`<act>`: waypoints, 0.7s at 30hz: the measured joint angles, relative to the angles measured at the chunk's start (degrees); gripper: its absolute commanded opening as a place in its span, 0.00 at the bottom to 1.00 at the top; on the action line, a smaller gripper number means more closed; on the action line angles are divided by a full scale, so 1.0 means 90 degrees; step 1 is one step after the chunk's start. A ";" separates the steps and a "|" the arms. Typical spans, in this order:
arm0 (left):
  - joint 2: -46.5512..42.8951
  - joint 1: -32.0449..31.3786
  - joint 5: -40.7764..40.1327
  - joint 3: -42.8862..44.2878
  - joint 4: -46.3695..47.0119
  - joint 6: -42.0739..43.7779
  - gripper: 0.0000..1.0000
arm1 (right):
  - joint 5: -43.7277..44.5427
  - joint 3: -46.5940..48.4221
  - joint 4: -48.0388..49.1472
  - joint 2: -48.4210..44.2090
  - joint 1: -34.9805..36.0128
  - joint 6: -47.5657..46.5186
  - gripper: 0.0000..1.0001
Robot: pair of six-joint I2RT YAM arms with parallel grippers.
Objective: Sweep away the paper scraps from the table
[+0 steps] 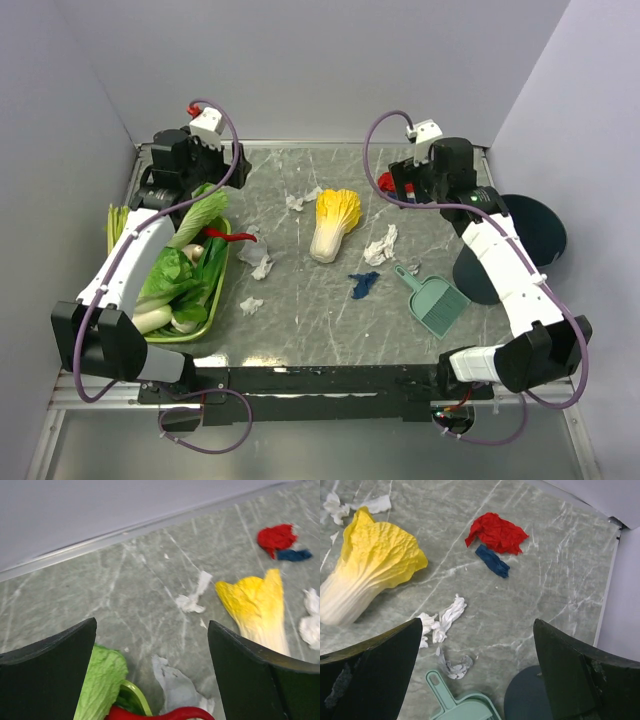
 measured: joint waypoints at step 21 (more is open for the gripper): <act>0.0085 -0.0610 0.1785 -0.0396 -0.1005 0.1360 0.96 | -0.1627 -0.1146 -0.1498 -0.0653 -0.0034 -0.2203 0.96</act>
